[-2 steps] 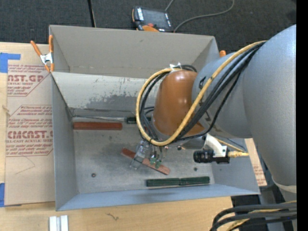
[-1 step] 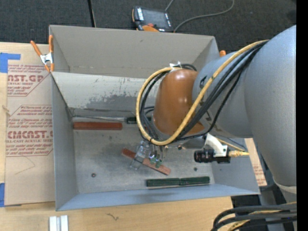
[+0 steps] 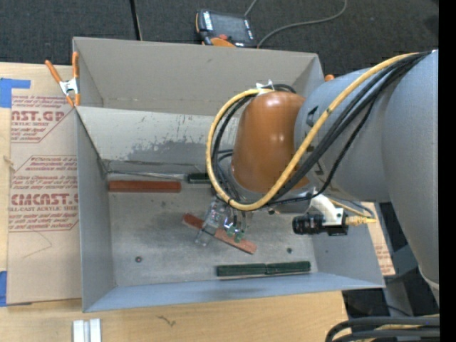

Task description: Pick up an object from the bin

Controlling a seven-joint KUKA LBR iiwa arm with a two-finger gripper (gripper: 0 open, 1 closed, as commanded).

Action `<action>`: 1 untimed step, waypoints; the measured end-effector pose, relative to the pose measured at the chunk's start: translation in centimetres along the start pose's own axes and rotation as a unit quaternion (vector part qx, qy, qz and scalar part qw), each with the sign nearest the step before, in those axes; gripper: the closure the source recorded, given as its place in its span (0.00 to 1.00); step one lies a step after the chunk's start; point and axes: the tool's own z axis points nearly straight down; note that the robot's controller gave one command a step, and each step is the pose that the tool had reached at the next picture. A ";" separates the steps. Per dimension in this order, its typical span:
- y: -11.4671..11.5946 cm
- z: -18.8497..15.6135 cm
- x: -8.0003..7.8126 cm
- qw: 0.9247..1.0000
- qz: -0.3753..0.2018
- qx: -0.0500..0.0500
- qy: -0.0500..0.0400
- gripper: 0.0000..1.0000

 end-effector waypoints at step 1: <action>0.0 -0.2 0.0 1.000 0.000 0.001 0.001 1.00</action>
Offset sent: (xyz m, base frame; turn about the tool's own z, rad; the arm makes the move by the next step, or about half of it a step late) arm 0.0000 0.0000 0.0027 0.0000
